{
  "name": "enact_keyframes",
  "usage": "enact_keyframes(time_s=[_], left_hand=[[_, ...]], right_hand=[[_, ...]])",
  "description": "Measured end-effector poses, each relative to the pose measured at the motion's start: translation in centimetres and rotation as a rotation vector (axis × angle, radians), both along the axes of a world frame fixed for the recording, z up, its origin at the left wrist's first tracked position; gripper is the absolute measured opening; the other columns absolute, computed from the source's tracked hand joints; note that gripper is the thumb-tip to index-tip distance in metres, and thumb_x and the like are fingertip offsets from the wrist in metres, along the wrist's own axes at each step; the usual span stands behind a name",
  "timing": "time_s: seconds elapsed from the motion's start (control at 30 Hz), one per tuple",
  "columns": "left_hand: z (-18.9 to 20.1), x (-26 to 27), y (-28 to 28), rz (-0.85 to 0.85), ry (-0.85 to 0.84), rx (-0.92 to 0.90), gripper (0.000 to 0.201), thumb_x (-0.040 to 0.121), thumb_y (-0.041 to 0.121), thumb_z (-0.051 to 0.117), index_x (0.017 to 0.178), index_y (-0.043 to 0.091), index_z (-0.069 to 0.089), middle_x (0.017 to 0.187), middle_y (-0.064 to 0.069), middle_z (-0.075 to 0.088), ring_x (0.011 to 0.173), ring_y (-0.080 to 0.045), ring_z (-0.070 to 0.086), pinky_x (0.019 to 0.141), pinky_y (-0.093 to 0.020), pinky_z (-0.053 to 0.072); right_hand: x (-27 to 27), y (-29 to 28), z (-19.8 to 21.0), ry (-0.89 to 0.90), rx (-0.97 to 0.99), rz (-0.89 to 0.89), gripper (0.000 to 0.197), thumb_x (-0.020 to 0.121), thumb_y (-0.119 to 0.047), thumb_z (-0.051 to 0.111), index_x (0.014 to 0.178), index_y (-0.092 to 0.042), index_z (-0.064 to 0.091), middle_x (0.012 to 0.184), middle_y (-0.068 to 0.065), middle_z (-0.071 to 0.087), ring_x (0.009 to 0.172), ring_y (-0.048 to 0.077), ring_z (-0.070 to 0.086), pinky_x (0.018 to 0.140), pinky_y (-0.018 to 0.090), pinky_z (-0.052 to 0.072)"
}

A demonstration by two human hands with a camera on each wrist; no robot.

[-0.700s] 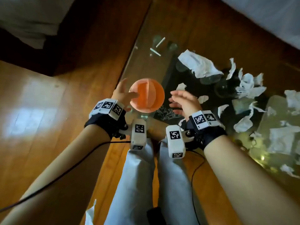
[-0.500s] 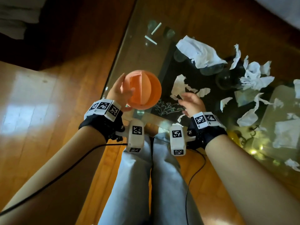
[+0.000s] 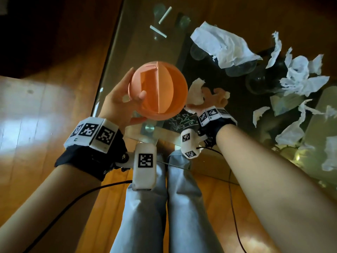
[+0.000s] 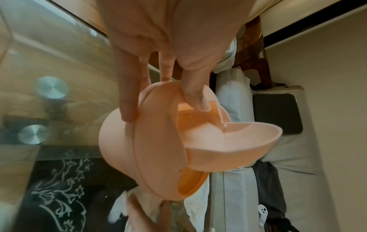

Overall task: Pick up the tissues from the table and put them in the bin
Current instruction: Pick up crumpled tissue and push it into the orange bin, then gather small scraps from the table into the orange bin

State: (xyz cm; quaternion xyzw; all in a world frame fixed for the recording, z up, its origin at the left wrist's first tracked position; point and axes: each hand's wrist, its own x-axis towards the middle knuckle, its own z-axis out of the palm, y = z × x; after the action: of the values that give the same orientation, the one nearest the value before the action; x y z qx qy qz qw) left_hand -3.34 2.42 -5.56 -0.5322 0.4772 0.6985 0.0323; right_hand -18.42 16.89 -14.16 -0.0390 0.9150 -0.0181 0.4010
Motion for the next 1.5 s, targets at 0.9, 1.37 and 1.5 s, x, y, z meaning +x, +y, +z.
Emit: enact_keyframes(time_s=[0.9, 1.37, 1.5], left_hand=[[1.4, -2.5, 1.1, 0.090, 0.021, 0.184, 0.051, 0.086, 0.017, 0.060, 0.130, 0.038, 0.046, 0.114, 0.009, 0.048, 0.097, -0.015, 0.051, 0.053, -0.031, 0.058], [1.6, -3.0, 2.7, 0.032, 0.016, 0.212, 0.035, 0.088, 0.023, 0.055, 0.115, 0.045, 0.050, 0.119, 0.007, 0.049, 0.106, -0.020, 0.051, 0.064, -0.036, 0.054], [1.2, -3.4, 4.5, -0.006, 0.046, 0.229, 0.052, 0.085, 0.018, 0.058, 0.130, 0.042, 0.045, 0.130, 0.002, 0.046, 0.111, -0.023, 0.050, 0.075, -0.043, 0.054]], right_hand=[[0.8, 1.3, 10.2, 0.201, -0.561, 0.878, 0.011, 0.079, -0.020, 0.062, 0.088, -0.015, 0.065, 0.111, 0.009, 0.062, 0.111, 0.031, 0.051, 0.101, 0.048, 0.027], [0.3, 7.5, 8.5, 0.306, -0.721, 0.372, 0.044, 0.073, -0.015, 0.068, 0.116, -0.021, 0.056, 0.127, 0.006, 0.050, 0.120, 0.023, 0.046, 0.100, 0.043, 0.032], [1.1, 11.5, 4.7, 0.060, -0.414, 0.033, 0.064, 0.073, -0.025, 0.072, 0.129, -0.026, 0.041, 0.142, 0.009, 0.028, 0.130, 0.026, 0.032, 0.105, 0.040, 0.037]])
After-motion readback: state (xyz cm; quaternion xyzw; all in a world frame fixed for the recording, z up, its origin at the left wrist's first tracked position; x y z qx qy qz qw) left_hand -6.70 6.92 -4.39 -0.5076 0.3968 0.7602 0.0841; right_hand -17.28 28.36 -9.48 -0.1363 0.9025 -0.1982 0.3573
